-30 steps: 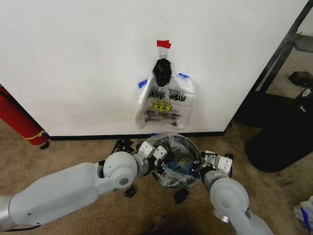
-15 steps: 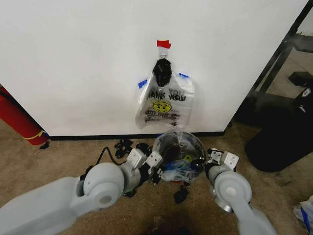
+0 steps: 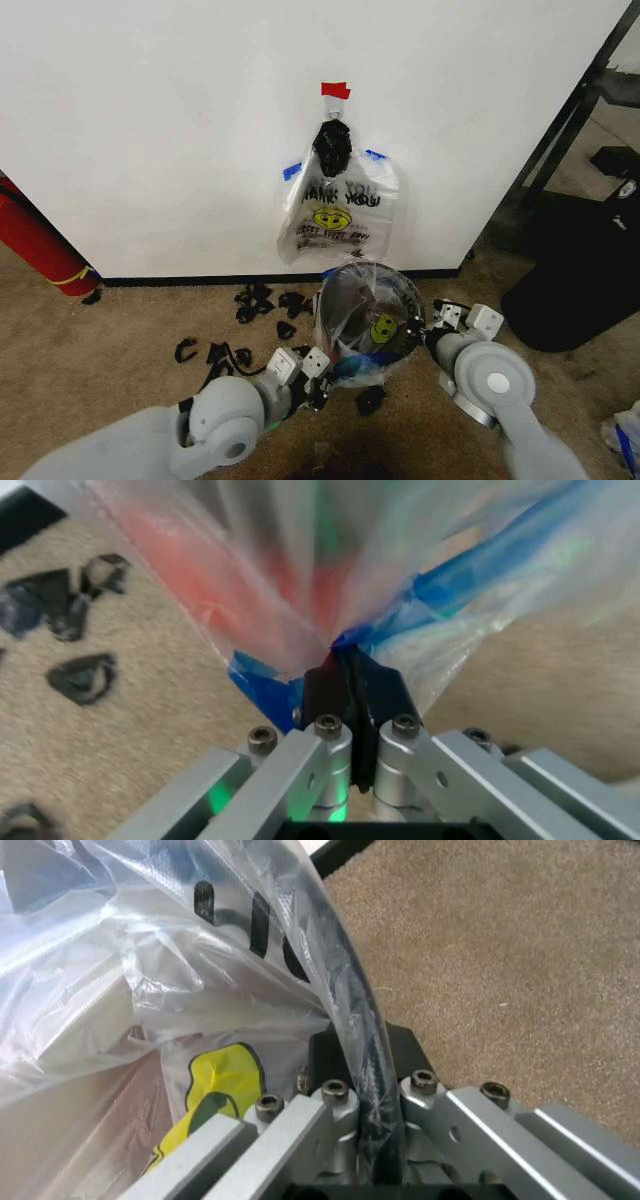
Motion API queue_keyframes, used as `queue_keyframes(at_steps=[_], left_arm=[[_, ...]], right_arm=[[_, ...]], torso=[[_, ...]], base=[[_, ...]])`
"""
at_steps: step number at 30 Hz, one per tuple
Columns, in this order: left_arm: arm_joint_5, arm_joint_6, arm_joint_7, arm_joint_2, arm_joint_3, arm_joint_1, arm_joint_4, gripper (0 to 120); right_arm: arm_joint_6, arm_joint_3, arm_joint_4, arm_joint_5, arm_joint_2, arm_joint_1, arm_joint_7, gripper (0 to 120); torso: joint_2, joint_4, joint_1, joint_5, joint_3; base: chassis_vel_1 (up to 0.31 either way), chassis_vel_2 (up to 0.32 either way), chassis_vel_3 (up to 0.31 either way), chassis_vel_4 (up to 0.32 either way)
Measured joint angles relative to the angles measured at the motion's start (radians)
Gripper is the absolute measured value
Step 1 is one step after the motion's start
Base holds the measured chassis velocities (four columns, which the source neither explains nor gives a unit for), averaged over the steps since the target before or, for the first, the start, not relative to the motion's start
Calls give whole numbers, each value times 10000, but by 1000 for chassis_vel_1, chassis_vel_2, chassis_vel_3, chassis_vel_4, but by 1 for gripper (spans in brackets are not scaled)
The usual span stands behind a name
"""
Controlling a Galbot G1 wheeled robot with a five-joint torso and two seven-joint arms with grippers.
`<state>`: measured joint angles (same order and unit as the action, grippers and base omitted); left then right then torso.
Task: Pick up the garbage bag from the wall and place it over the trash bin.
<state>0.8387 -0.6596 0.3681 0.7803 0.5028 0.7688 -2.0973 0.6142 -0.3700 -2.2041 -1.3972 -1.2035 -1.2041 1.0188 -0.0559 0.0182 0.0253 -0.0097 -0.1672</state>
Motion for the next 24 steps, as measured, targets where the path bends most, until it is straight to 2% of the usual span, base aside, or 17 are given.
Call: queue_keyframes(at_steps=[3,5,10,13,15,16,18,20,24], left_arm=[[-1186,326,-4,266,223,-4,654,0],[-1537,418,13,321,294,-15,821,0],[-2088,511,135,182,347,97,700,3],[-2061,548,188,-110,-7,421,95,16],[-2025,549,197,-165,-88,489,-8,18],[-1604,548,265,-500,-637,907,-596,29],[-1553,550,277,-545,-711,964,-657,31],[-1272,617,326,-848,-1166,1365,-1027,38],[-1045,977,325,-1398,-2451,2295,-1661,57]], right_arm=[[0,-114,-138,-53,39,-95,20,0],[0,-166,-174,-57,57,-133,23,0],[0,-333,-92,-20,65,-221,-2,0],[0,-406,122,86,7,-286,-156,0],[-1,-419,159,105,-6,-290,-183,0],[-9,-453,423,289,-24,-287,-336,0],[-11,-453,487,360,-21,-282,-380,0],[-55,-444,771,701,20,-238,-582,0],[-135,-449,1066,819,67,-29,-794,0]], torso=[[0,0,0,0,-1],[0,0,0,-2,-1],[0,0,0,-1,-1],[0,0,0,0,0],[0,0,0,0,0],[0,0,0,-1,0],[0,-1,0,0,0],[0,-1,0,-1,-1],[0,-4,0,-1,0]], base=[[0,0,0,0],[0,0,0,0],[0,0,0,0],[0,0,0,0],[0,0,0,0],[0,0,0,0],[0,0,0,0],[0,0,0,0],[0,0,0,0]])
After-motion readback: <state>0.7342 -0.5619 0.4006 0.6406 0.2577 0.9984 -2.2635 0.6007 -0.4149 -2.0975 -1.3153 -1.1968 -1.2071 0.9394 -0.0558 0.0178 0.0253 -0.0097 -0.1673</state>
